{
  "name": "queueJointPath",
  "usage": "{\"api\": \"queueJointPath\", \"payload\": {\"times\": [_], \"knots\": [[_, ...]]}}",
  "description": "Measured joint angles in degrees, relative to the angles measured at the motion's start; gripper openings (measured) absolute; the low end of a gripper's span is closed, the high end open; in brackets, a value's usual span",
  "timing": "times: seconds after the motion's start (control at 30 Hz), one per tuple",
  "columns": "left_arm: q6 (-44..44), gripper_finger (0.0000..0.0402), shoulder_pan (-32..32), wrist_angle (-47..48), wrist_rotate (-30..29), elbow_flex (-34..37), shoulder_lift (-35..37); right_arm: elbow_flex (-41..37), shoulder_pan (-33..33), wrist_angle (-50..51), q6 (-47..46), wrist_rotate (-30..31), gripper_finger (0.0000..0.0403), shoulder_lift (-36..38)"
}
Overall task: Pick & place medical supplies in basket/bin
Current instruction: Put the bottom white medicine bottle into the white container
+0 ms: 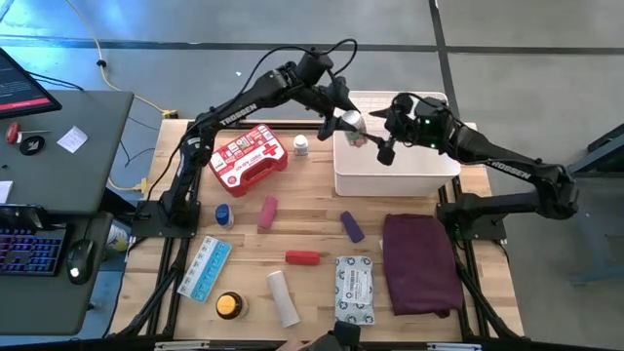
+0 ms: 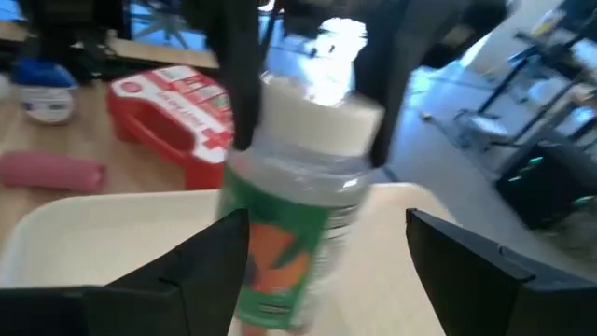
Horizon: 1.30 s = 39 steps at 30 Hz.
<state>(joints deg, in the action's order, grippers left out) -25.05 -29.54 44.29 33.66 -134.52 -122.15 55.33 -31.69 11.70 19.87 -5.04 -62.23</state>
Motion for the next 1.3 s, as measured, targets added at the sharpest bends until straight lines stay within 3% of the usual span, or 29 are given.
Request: {"api": "queueJointPath", "payload": {"times": [0.1, 0.3, 0.57, 1.13, 1.3], "knots": [[0.1, 0.0263, -0.1, 0.0, -0.2, 0.0, 0.0, 0.0, -0.2, -2.3, -1.2, -2.8, 0.028, -2.5], [-0.2, 0.0282, 0.2, -0.7, -0.9, 0.0, 0.0, 0.0, -2.0, -7.8, -2.3, -2.8, 0.028, -6.5], [-0.2, 0.0264, 0.7, -0.8, -2.2, 0.0, 0.1, 0.0, -4.4, -9.7, -7.0, -11.9, 0.028, -7.9], [1.5, 0.0264, -0.7, -3.6, -3.9, -0.2, 0.4, -0.1, -4.4, -12.7, -7.4, -11.8, 0.0281, -6.7], [1.4, 0.0264, -2.0, -3.3, -2.9, -0.1, 0.3, 0.0, -4.4, -13.3, -7.0, -12.0, 0.0304, -6.5]]}}
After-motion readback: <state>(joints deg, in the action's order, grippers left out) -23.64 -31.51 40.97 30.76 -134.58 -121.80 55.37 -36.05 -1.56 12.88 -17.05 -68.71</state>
